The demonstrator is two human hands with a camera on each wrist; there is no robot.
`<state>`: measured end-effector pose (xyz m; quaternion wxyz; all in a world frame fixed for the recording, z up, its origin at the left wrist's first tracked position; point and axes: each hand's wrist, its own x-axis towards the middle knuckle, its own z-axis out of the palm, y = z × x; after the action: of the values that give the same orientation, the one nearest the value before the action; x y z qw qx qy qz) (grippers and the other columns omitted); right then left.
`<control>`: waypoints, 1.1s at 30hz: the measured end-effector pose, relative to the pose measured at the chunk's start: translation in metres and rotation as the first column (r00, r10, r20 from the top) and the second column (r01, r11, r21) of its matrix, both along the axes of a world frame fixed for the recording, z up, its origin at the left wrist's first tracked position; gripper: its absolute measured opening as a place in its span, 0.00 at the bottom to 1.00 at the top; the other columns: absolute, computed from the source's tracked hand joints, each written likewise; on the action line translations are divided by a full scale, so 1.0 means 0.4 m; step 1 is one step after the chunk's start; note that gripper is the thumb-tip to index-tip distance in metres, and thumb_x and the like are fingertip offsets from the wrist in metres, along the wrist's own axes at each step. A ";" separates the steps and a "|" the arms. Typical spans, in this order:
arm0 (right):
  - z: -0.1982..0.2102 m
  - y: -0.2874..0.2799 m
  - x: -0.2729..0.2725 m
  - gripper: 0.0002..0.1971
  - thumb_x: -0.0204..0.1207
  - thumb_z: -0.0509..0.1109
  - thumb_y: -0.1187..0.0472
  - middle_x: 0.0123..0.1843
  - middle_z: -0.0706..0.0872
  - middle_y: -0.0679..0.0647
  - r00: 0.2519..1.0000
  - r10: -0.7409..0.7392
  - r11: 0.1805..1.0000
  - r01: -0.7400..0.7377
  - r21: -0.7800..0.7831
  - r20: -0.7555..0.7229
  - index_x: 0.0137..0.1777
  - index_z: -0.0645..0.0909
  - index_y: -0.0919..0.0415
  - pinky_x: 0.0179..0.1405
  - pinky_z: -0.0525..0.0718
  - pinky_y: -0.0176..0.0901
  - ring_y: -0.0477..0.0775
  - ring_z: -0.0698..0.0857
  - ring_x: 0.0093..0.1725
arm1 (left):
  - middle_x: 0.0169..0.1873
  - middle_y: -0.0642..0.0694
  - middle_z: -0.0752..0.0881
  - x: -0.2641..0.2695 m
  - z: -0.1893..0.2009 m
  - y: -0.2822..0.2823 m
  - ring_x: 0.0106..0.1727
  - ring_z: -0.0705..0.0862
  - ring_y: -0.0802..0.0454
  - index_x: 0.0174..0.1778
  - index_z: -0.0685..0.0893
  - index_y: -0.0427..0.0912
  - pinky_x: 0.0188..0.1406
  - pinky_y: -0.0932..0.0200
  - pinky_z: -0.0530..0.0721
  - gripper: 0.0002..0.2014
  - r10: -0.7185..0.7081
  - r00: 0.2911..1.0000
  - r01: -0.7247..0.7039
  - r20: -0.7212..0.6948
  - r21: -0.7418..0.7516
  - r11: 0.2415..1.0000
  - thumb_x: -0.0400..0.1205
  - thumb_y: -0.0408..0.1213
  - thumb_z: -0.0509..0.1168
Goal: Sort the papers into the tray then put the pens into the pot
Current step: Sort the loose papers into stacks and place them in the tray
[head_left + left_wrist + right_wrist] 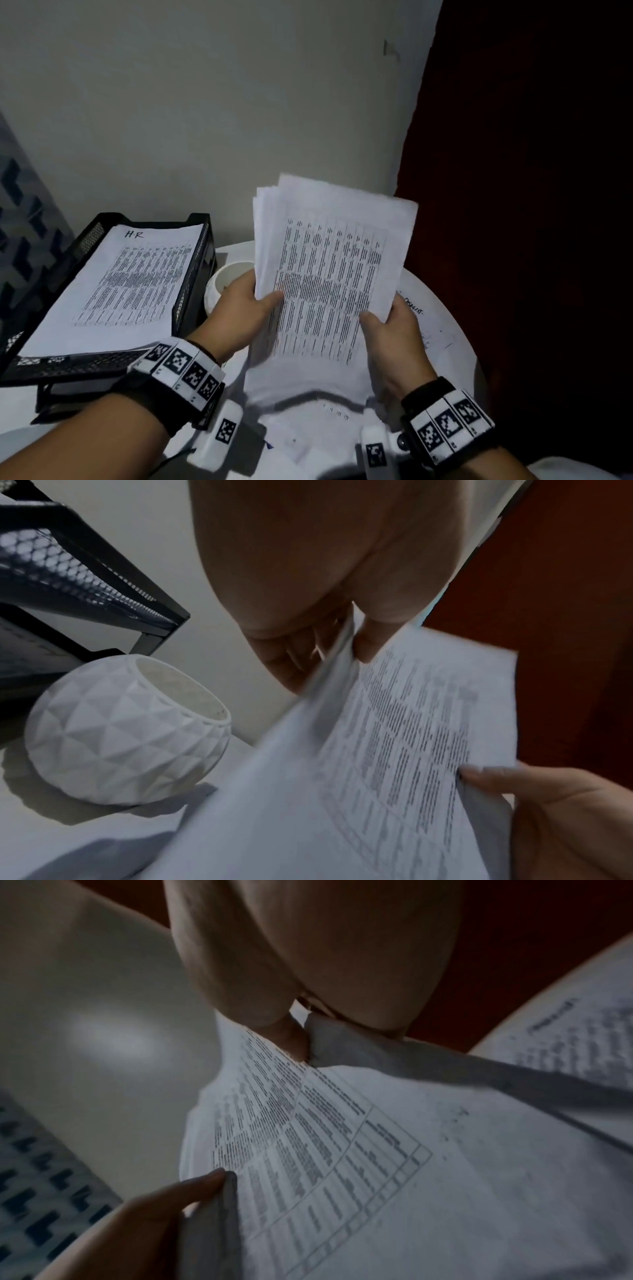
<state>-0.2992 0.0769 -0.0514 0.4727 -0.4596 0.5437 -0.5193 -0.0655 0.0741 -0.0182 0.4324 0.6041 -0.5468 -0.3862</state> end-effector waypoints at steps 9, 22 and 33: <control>0.038 0.040 -0.037 0.15 0.79 0.76 0.74 0.45 0.94 0.41 0.993 -0.104 0.987 0.109 -0.118 0.046 0.60 0.86 0.56 0.35 0.84 0.22 0.33 0.92 0.43 | 0.54 0.49 0.93 -0.042 -0.022 -0.014 0.57 0.91 0.51 0.63 0.85 0.45 0.56 0.53 0.88 0.18 -0.046 0.991 0.047 -0.129 0.000 0.999 0.82 0.23 0.64; -0.181 0.020 -0.061 0.21 0.69 0.66 0.65 0.56 0.95 0.54 0.961 -0.222 0.965 0.192 0.178 0.167 0.57 0.90 0.47 0.63 0.88 0.74 0.67 0.92 0.60 | 0.63 0.54 0.88 -0.031 -0.283 -0.056 0.67 0.86 0.49 0.76 0.70 0.58 0.65 0.43 0.87 0.30 -0.270 0.961 0.243 0.060 0.278 0.929 0.78 0.32 0.65; -0.066 -0.017 -0.064 0.15 0.86 0.62 0.73 0.54 0.92 0.61 0.921 -0.223 0.971 0.182 0.152 0.321 0.62 0.86 0.57 0.52 0.92 0.56 0.59 0.92 0.49 | 0.35 0.52 0.80 -0.084 -0.068 -0.029 0.40 0.81 0.47 0.47 0.71 0.52 0.37 0.54 0.74 0.07 0.008 0.919 0.071 0.394 -0.186 0.980 0.87 0.35 0.57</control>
<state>-0.3250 0.0702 -0.0778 0.5287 -0.2766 0.5298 -0.6027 -0.0992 0.0625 -0.0452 0.3653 0.6145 -0.6675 -0.2083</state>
